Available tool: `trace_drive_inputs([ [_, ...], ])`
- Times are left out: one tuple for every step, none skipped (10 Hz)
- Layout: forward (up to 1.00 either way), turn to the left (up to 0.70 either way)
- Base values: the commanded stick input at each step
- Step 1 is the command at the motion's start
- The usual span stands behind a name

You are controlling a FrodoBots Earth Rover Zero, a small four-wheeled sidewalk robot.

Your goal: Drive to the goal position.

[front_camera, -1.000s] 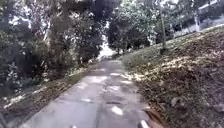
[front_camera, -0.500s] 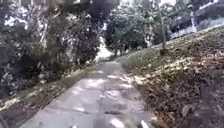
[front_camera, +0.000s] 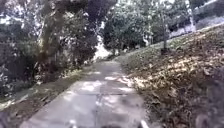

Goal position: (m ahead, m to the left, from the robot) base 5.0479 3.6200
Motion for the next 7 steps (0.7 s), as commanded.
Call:
trace_drive_inputs([
  [0.50,0.00],
  [0.50,0.00],
  [0.50,0.00],
  [0.50,0.00],
  [0.50,0.00],
  [0.50,-0.11],
  [0.50,-0.21],
])
